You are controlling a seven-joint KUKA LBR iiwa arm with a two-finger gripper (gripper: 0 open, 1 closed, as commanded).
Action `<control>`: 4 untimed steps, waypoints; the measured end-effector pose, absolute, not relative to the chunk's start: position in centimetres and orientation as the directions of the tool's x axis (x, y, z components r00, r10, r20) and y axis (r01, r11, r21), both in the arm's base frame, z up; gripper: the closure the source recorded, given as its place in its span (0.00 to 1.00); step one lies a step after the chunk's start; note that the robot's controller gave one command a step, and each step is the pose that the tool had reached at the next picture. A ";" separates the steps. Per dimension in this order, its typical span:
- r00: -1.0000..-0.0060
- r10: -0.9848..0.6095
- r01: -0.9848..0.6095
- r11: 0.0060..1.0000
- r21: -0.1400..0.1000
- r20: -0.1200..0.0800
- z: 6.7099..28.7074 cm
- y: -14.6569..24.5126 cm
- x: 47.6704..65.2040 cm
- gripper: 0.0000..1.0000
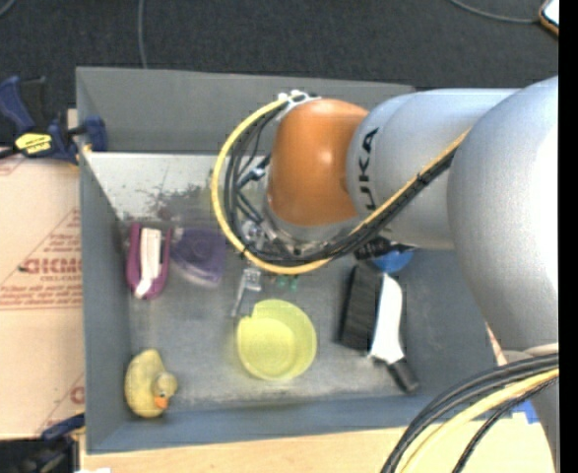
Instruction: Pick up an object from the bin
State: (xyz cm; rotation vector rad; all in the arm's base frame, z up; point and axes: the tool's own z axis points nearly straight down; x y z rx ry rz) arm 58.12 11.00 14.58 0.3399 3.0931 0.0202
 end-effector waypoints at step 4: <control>-0.971 0.239 0.238 0.971 0.014 -0.015 9.1 12.8 50.2 0.00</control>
Offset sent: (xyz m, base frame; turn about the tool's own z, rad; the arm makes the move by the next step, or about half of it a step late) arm -0.0278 -0.0543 -0.0280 -0.2908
